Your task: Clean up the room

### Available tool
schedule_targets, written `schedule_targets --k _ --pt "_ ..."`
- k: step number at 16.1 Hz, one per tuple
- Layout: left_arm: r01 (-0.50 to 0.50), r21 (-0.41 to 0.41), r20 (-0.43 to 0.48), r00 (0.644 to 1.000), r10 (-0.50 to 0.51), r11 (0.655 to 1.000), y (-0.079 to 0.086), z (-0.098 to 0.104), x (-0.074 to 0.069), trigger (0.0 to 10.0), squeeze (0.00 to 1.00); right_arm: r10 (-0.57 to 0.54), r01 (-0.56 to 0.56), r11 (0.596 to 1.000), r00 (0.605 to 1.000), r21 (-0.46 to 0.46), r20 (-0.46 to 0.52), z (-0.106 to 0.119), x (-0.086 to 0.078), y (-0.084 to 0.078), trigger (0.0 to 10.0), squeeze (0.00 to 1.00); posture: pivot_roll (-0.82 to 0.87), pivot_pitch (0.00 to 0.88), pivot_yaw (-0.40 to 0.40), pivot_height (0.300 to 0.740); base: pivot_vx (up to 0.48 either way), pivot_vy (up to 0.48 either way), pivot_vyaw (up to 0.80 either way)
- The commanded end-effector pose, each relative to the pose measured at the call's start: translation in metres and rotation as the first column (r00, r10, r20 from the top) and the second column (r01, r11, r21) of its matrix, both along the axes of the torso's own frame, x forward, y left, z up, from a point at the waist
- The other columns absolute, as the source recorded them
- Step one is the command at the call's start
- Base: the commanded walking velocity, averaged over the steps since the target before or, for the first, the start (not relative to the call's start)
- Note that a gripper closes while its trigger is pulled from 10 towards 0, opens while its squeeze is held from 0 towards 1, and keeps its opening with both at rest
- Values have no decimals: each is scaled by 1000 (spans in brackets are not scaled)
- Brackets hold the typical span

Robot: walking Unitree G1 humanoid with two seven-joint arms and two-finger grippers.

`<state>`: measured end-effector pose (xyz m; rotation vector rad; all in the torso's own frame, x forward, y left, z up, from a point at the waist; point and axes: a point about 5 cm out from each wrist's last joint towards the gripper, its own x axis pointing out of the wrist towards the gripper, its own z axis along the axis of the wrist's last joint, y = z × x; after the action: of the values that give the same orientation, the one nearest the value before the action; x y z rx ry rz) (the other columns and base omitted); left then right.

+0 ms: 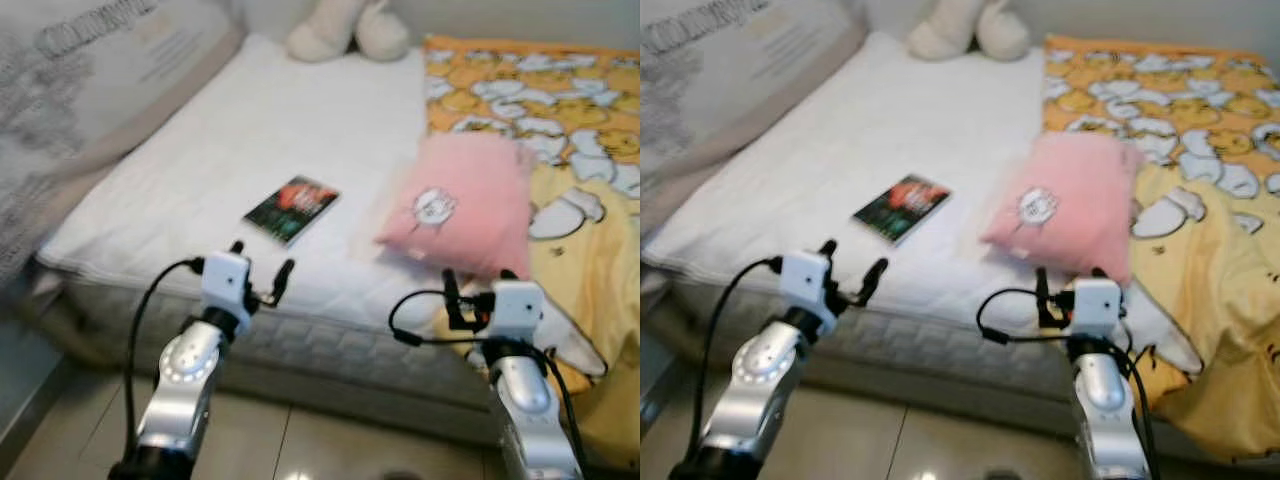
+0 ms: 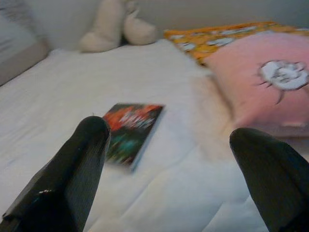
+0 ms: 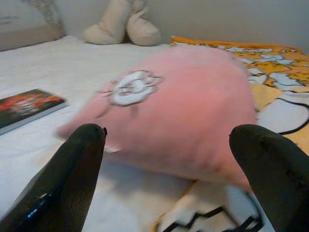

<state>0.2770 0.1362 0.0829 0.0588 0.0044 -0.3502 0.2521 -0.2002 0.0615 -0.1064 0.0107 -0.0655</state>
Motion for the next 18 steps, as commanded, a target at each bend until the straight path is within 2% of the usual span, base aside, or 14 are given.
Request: schedule_targets --k 1,5,7,10,11,14,18 --pt "37 -15 12 999 -36 999 -7 2 1 10000 0 -12 12 1000 1000 -23 20 5 0 -6 10000 231 -120 0 49 740 480 0 0" --pt "52 -19 32 998 -51 998 -11 5 1 10000 0 -1 4 999 999 -47 54 13 1 -5 10000 231 -126 0 51 740 187 0 0" --pt "74 -33 40 997 -73 997 -14 7 2 10000 0 13 -7 998 996 -66 93 23 2 -1 10000 231 -133 0 54 740 349 -326 0" --pt "86 -39 44 995 -85 995 -15 8 2 10000 0 22 -15 998 995 -65 99 24 2 -1 10000 239 -134 0 55 740 349 -326 0" --pt "91 -45 45 995 -89 995 -14 9 5 10000 0 -5 8 999 997 -35 81 21 1 -4 10000 235 -138 0 65 740 349 -326 0" --pt "89 -39 30 996 -87 995 -10 5 6 10000 0 -35 35 999 998 -2 50 16 0 -7 10000 247 -139 0 66 740 349 -326 -750" --pt "70 -37 9 998 -70 997 -6 -1 0 10000 0 -28 28 1000 999 -7 27 10 -6 -9 10000 271 -131 0 59 740 0 0 -722"
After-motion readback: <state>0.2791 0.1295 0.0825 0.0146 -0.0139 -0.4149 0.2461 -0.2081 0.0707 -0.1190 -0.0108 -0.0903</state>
